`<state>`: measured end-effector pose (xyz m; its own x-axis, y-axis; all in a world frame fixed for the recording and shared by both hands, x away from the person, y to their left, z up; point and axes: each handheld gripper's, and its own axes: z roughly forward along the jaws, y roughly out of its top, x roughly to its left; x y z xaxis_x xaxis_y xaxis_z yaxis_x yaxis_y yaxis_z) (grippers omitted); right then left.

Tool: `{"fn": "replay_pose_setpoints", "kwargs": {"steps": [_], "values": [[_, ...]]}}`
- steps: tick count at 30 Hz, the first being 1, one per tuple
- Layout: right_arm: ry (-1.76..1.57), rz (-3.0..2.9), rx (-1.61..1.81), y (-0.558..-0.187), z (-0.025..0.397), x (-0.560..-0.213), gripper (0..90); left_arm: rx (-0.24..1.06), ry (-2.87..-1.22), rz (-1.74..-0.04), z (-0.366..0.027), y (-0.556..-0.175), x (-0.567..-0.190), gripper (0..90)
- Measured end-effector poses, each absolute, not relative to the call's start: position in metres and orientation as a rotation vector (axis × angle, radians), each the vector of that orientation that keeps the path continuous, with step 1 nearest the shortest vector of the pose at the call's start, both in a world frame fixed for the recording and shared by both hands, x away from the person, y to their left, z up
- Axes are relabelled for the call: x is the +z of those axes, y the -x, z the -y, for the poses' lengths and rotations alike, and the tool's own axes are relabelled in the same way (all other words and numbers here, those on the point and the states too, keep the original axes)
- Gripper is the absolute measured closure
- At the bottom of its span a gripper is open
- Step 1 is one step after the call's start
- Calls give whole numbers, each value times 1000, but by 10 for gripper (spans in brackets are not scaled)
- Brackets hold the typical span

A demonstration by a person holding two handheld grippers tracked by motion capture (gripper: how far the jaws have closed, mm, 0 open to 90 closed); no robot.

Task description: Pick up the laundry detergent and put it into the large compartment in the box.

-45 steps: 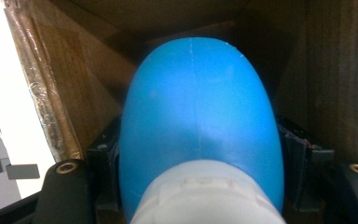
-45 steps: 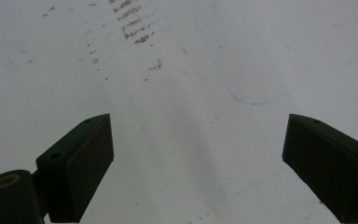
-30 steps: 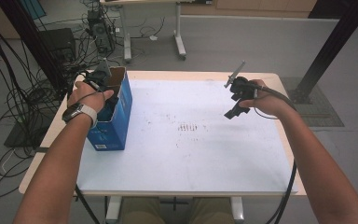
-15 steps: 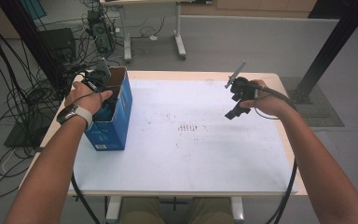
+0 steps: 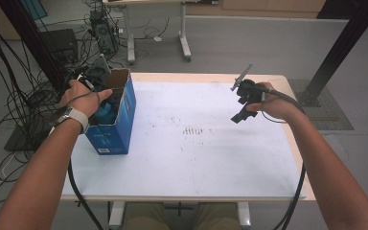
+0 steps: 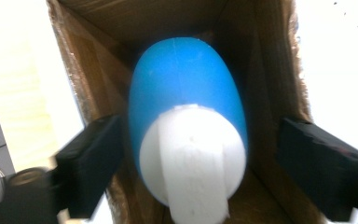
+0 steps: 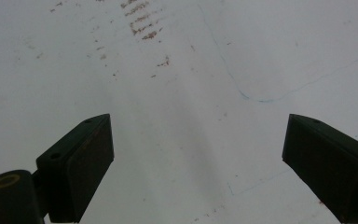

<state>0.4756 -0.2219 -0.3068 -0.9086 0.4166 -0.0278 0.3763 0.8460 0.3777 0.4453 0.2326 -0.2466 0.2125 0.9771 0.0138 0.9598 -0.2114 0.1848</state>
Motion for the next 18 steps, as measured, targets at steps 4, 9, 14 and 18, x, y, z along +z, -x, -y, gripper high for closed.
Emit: {"fn": "replay_pose_setpoints", "kwargs": {"steps": [4, 9, 14, 18], "values": [[-621, -2918, 560, -475, 221, -307, 87, 210, -2349, -1857, -231, -442, -240, 74], [-621, -2920, 569, -473, 220, -306, 87, 238, -2370, -1801, -230, -438, -226, 54], [-622, -2913, 567, -471, 220, -303, 87, 273, -2366, -1746, -227, -432, -214, 54], [-626, -2901, 574, -469, 222, -299, 86, 295, -2380, -1660, -222, -425, -198, 58]]}}
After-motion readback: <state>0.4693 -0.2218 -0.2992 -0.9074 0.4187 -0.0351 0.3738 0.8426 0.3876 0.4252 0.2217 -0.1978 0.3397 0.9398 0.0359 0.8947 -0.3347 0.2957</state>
